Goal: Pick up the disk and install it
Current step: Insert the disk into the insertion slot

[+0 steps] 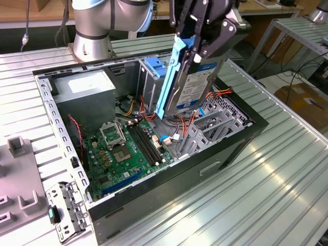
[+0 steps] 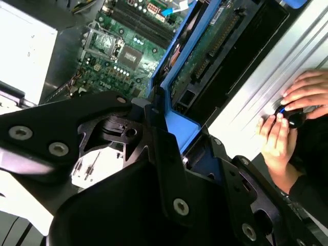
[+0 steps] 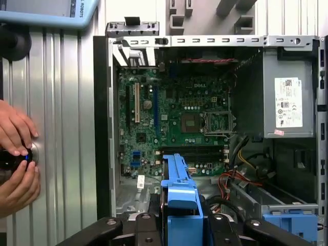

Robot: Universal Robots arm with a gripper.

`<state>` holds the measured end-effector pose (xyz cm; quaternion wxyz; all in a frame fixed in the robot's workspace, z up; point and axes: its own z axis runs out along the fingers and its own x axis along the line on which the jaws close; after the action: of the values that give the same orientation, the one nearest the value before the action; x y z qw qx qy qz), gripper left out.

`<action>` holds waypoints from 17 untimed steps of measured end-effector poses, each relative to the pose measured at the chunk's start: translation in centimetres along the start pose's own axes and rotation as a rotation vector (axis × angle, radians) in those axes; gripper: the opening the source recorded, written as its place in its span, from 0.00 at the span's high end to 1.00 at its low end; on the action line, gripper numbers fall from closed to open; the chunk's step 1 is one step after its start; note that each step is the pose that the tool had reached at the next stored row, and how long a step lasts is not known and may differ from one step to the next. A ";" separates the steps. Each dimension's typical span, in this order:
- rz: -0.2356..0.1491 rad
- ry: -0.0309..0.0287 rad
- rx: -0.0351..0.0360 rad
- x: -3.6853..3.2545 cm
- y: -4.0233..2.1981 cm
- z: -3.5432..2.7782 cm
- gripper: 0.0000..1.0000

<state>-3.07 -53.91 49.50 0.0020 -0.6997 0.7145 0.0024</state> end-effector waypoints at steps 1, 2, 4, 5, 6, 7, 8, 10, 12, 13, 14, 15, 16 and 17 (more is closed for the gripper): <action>0.000 -0.0001 0.0000 0.01 -0.38 0.03 0.63; 0.000 -0.0002 0.0001 0.02 -0.94 0.08 0.63; 0.000 -0.0002 0.0000 0.02 -2.14 0.15 0.63; 0.000 0.0000 0.0000 0.02 -2.64 0.18 0.63; 0.000 0.0001 0.0000 0.01 -3.28 0.21 0.63; 0.000 0.0003 0.0000 0.01 -3.45 0.22 0.63; 0.000 0.0003 -0.0001 0.01 -3.49 0.22 0.63; 0.000 0.0000 0.0000 0.01 -3.49 0.23 0.63; 0.000 0.0000 0.0000 0.01 -3.51 0.23 0.63; 0.000 -0.0001 0.0000 0.01 -3.51 0.23 0.63; 0.000 0.0000 0.0000 0.01 -3.51 0.23 0.63; 0.000 0.0000 0.0000 0.01 -3.51 0.23 0.63; 0.000 0.0000 0.0000 0.01 -3.51 0.23 0.63; 0.000 0.0000 0.0000 0.01 -3.52 0.23 0.63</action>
<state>0.45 -53.99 49.27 0.0021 -0.6997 0.7145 0.0024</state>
